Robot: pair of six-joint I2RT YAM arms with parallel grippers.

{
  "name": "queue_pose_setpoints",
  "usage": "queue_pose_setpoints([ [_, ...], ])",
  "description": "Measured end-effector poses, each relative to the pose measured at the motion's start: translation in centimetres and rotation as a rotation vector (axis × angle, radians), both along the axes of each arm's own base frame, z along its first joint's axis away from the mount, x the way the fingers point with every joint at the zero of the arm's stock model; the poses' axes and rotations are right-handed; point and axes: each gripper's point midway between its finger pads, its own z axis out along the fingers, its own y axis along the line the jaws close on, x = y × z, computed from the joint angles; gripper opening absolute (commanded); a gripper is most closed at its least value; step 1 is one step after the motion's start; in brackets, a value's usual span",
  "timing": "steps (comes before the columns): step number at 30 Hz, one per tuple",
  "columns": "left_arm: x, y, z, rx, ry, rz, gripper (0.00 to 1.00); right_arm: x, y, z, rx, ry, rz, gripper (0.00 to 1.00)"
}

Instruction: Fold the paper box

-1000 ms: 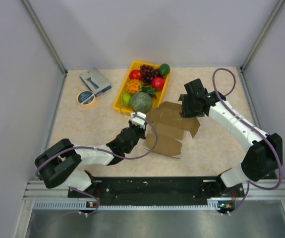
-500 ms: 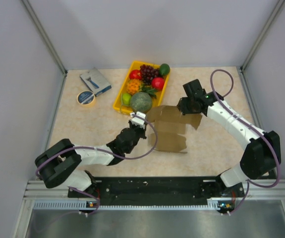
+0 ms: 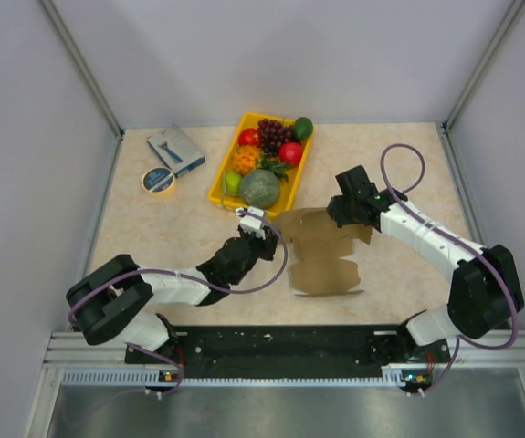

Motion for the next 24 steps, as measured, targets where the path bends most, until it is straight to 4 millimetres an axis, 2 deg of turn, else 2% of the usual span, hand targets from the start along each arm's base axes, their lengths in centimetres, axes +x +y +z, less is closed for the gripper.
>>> queue_pose_setpoints([
  [2, -0.3, -0.3, -0.3, -0.010, 0.021, -0.014, 0.39, -0.3, 0.0, -0.3, 0.001, -0.016, 0.005, 0.00],
  [3, -0.5, -0.5, -0.5, -0.012, 0.033, -0.029, 0.47, -0.4, 0.0, -0.4, 0.002, -0.023, 0.008, 0.00],
  [4, -0.8, -0.6, -0.8, -0.011, 0.048, -0.041, 0.51, -0.5, 0.0, -0.4, 0.003, -0.033, 0.009, 0.00],
  [9, -2.6, -1.8, -1.8, -0.017, 0.126, -0.150, 0.62, -0.9, -0.4, 0.2, 0.004, -0.100, 0.021, 0.00],
  [13, -4.4, -2.6, -0.7, -0.051, 0.153, -0.247, 0.69, -1.5, -0.8, 0.1, 0.008, -0.158, 0.032, 0.00],
  [16, -5.6, -2.4, 1.2, -0.100, 0.153, -0.309, 0.65, -2.0, -1.2, -0.4, 0.002, -0.183, 0.043, 0.00],
  [19, -5.9, -1.0, 3.1, -0.153, 0.143, -0.325, 0.52, -2.1, -1.4, -0.6, -0.008, -0.209, 0.054, 0.00],
  [20, -5.7, -0.2, 3.7, -0.170, 0.137, -0.319, 0.42, -2.0, -1.4, -0.5, -0.009, -0.222, 0.057, 0.00],
  [22, -5.0, 1.1, 4.4, -0.195, 0.133, -0.292, 0.39, -1.9, -1.3, -0.3, -0.005, -0.247, 0.066, 0.00],
  [24, -4.1, 2.3, 4.3, -0.200, 0.147, -0.254, 0.35, -2.0, -1.4, -0.3, -0.001, -0.287, 0.078, 0.00],
])
